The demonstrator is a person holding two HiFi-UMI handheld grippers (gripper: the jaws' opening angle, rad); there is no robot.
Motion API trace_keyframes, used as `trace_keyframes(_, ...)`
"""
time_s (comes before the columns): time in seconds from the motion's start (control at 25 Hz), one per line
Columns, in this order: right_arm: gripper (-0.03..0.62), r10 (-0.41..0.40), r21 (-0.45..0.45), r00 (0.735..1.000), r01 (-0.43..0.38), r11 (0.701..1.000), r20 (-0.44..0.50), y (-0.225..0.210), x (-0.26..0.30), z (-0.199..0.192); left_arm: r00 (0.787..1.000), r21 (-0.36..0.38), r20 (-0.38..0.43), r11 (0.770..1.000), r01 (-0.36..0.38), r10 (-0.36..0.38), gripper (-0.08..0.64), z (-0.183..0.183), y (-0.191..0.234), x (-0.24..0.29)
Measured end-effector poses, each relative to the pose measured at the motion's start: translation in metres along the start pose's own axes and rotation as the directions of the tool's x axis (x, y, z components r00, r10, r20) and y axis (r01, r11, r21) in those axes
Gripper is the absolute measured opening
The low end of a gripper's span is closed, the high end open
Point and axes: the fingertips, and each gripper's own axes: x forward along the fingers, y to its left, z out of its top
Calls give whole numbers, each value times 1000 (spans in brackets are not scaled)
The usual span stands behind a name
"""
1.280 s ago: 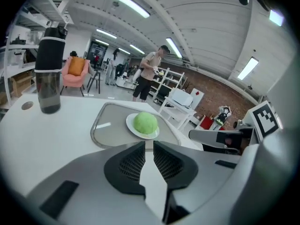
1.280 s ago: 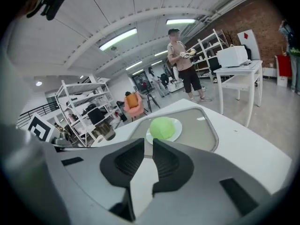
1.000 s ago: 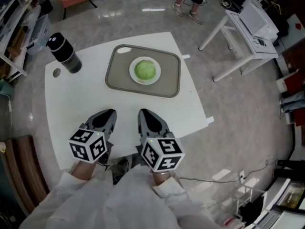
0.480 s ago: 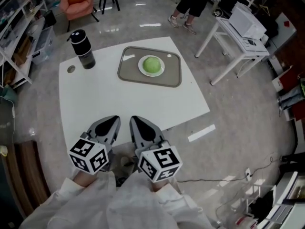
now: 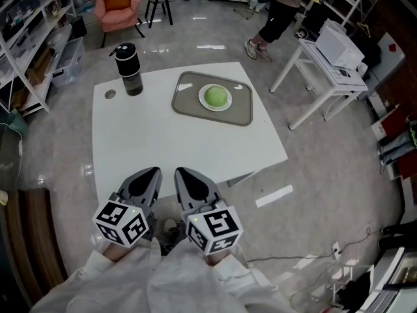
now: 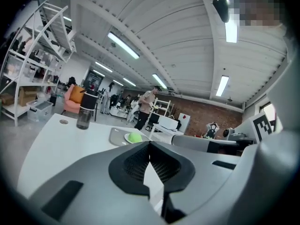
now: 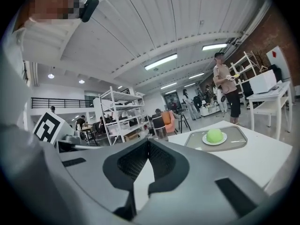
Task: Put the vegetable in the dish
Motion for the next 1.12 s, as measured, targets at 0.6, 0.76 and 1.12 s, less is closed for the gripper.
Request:
trace_keyframes(0.6,15,42,-136,999,-46,990,-33,-1,3,16,999,42,-43,999,21,-20,8,-2,-18,8)
trace_keyframes(0.76,14,17,-162,999,-21,987,-31,-9,4,18,997,44,-57,998,51,-48,8,-2,-22,17)
trace_keyframes(1.12,14,-11,-159,999,6,987,-32,-24,10,20,996,32,-57,997,64,-62,8,4,-13,29)
